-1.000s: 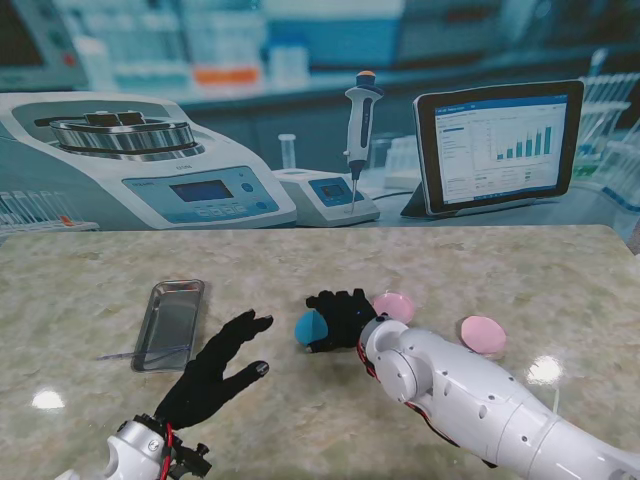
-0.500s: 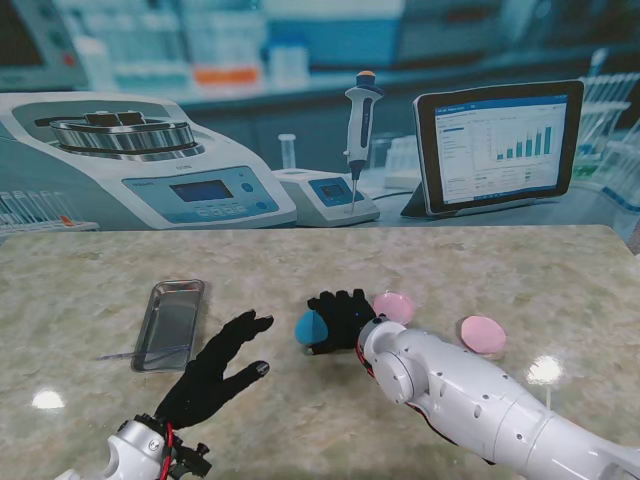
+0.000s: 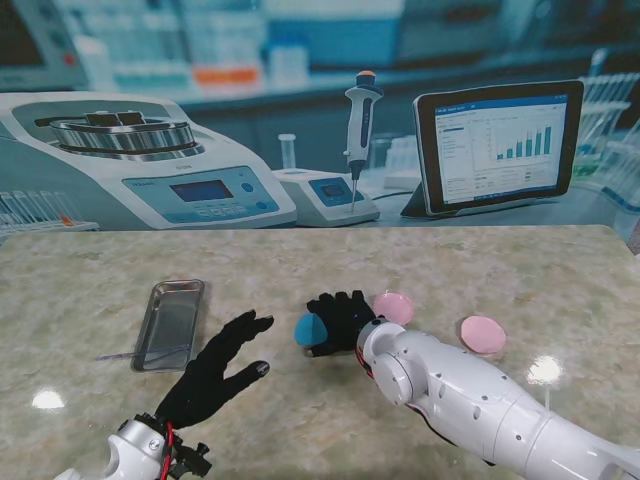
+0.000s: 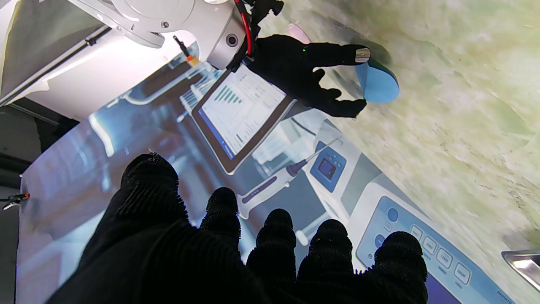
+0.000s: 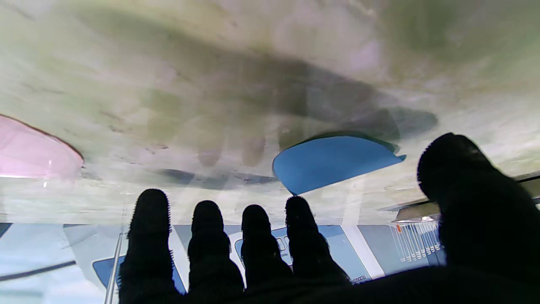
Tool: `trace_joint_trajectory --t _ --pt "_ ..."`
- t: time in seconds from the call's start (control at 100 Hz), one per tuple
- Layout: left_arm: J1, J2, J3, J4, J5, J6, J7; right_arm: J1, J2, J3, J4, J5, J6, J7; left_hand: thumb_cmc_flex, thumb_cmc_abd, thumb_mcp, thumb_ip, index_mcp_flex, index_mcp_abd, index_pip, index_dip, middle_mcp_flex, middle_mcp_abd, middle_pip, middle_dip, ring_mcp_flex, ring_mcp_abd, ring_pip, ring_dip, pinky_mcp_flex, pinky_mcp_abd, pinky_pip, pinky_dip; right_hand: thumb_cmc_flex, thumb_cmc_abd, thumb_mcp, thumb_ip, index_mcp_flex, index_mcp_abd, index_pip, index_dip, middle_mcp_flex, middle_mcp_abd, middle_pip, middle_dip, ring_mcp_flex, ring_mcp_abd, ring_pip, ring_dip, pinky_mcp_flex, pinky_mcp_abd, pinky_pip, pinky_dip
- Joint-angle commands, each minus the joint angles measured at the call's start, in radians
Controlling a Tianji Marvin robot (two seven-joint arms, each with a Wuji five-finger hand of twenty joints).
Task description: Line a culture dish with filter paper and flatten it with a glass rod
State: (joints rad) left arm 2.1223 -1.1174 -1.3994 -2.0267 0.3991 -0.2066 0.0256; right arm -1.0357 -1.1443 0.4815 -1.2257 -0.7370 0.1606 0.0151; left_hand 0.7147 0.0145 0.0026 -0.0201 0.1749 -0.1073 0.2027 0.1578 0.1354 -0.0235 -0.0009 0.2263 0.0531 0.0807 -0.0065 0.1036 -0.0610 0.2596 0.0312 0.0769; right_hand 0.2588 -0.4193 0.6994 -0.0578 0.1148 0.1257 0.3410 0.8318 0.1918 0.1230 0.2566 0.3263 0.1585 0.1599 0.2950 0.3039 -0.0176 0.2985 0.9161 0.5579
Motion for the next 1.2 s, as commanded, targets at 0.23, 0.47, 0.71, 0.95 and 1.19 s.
trace_joint_trajectory --t 0.23,0.47,0.71,0.95,1.19 --pt "0.001 0.002 0.002 0.004 -0.002 0.004 -0.006 0.007 -0.004 -0.019 0.002 -0.001 0.004 0.014 0.009 0.024 -0.016 0.013 -0.001 -0.033 0.021 0.006 -0.019 -0.005 0.007 0.026 -0.028 -0.03 -0.008 0.01 -0.002 -0.029 -0.045 0.014 -0.014 -0.047 0.011 -0.03 -0.038 0.011 -0.017 0.018 -0.039 0.002 -0.01 0.017 -0.025 0.022 -0.006 0.003 -0.006 0.014 0.0 0.029" --pt "0.0 0.002 0.0 0.008 -0.003 0.004 -0.007 0.02 -0.013 -0.041 0.021 -0.001 0.009 -0.001 0.01 0.022 -0.016 0.013 0.0 -0.033 0.022 0.006 -0.019 -0.005 0.007 0.026 -0.028 -0.031 -0.008 0.01 -0.002 -0.029 -0.044 0.014 0.005 -0.058 0.01 -0.028 -0.041 0.013 -0.021 0.027 -0.036 0.0 -0.01 0.027 -0.019 0.02 -0.003 0.005 0.002 0.015 0.006 0.033" --pt "-0.001 0.002 -0.003 0.012 -0.005 0.004 -0.007 0.029 -0.025 -0.058 0.045 -0.002 0.004 -0.029 0.01 0.022 -0.016 0.013 0.0 -0.033 0.022 0.006 -0.019 -0.005 0.007 0.026 -0.028 -0.03 -0.008 0.01 -0.002 -0.029 -0.044 0.014 0.036 -0.081 0.081 -0.022 -0.013 0.0 0.004 0.059 -0.031 -0.014 0.053 0.079 0.001 0.004 0.022 0.018 0.013 0.016 0.028 0.048" --pt "-0.002 0.002 -0.004 0.015 -0.006 0.004 -0.008 0.028 -0.035 -0.054 0.071 0.002 -0.017 -0.069 0.011 0.021 -0.015 0.013 -0.001 -0.033 0.022 0.006 -0.02 -0.004 0.007 0.025 -0.028 -0.029 -0.008 0.01 -0.002 -0.029 -0.044 0.014 0.113 -0.05 0.133 -0.007 0.138 -0.04 0.045 0.028 -0.017 -0.032 0.217 0.091 0.037 -0.009 0.037 0.019 0.02 0.024 0.041 0.053" --pt "-0.003 0.002 -0.004 0.017 -0.006 0.002 -0.008 0.022 -0.044 -0.045 0.085 0.008 -0.029 -0.101 0.009 0.022 -0.016 0.013 -0.001 -0.034 0.022 0.006 -0.019 -0.005 0.007 0.025 -0.028 -0.03 -0.008 0.01 -0.002 -0.029 -0.044 0.014 0.164 -0.018 0.158 0.01 0.203 -0.049 0.068 -0.027 -0.009 -0.039 0.304 0.079 0.061 -0.027 0.045 0.018 0.024 0.031 0.047 0.052"
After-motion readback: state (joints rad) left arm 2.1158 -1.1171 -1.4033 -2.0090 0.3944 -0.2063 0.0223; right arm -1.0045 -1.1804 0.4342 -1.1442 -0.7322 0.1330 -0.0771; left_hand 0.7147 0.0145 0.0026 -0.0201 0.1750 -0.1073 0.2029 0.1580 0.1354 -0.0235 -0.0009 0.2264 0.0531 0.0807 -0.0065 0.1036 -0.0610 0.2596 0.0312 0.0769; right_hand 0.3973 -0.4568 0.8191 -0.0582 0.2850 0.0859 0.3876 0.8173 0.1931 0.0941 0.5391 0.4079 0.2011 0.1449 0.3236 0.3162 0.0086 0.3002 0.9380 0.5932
